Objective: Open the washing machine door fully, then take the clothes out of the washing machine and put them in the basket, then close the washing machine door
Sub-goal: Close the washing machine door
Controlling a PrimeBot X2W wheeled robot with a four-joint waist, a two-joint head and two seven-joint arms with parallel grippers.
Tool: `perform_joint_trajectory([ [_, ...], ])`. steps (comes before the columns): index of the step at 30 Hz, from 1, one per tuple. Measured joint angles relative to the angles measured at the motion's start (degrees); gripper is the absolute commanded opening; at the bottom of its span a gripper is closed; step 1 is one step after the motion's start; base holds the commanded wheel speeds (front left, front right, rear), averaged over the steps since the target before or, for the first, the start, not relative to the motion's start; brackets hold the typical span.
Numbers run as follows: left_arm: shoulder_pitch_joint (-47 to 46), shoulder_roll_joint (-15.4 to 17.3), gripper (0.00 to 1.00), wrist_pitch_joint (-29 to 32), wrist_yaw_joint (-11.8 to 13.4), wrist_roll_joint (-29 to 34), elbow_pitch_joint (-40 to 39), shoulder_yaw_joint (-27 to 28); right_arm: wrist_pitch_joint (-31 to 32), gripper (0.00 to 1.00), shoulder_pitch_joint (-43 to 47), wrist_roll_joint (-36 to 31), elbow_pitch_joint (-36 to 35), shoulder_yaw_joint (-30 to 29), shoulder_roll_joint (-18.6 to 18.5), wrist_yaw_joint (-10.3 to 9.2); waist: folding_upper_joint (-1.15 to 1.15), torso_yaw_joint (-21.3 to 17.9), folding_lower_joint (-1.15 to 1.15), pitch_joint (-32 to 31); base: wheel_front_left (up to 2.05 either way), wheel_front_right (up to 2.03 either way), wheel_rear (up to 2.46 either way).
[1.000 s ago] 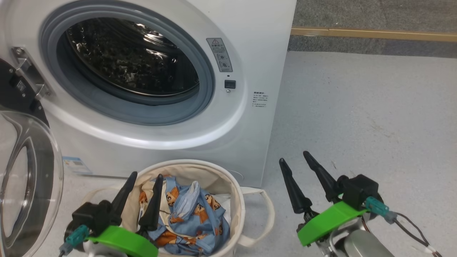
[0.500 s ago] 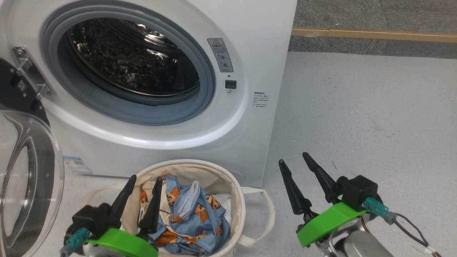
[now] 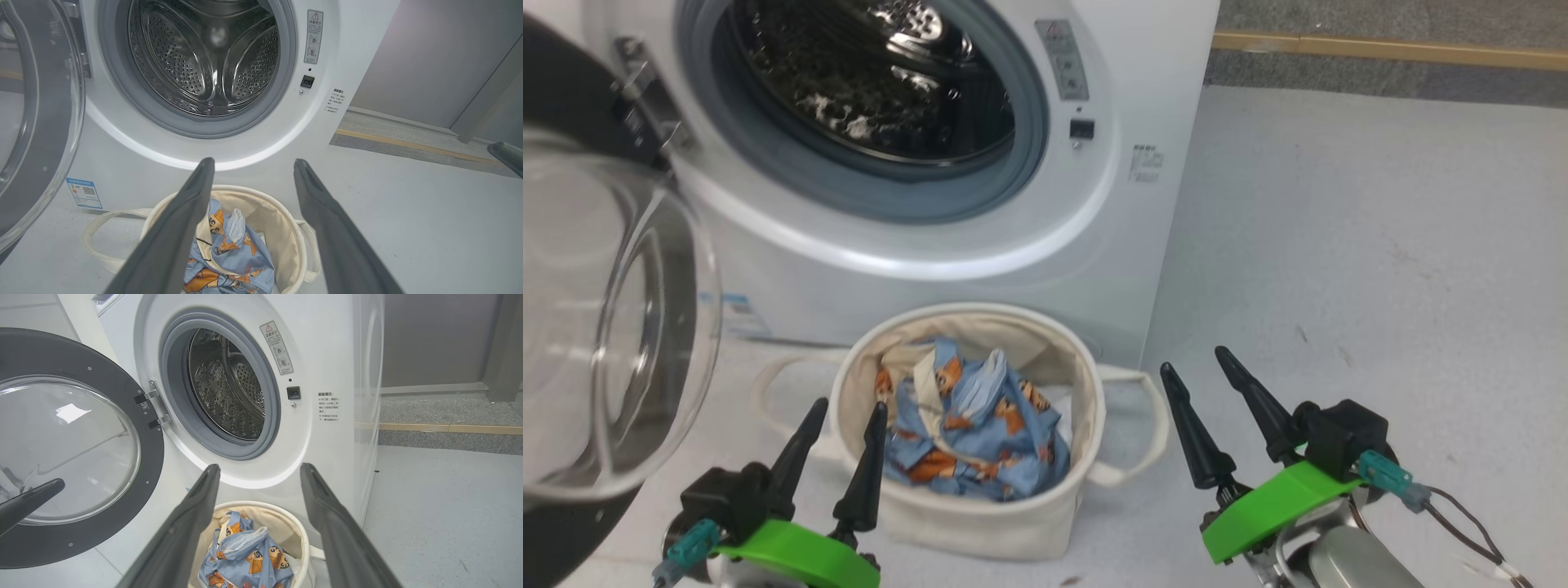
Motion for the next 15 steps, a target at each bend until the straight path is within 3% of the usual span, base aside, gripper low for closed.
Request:
perform_joint_trajectory([
  [7, 0.02, 0.03, 1.0, 0.0, 0.25, 0.0, -0.42, 0.03, 0.0, 1.0, 0.01, 0.0, -0.03, -0.01, 0.01, 0.0, 0.0, 0.09, 0.0, 0.03, -1.83, 1.65, 0.18],
  [15, 0.23, 0.0, 1.0, 0.0, 0.16, 0.0, -0.22, -0.16, 0.0, 1.0, 0.07, 0.0, -0.13, -0.02, 0.07, 0.0, 0.0, 0.36, 0.0, 0.13, -0.78, 0.78, 0.0],
])
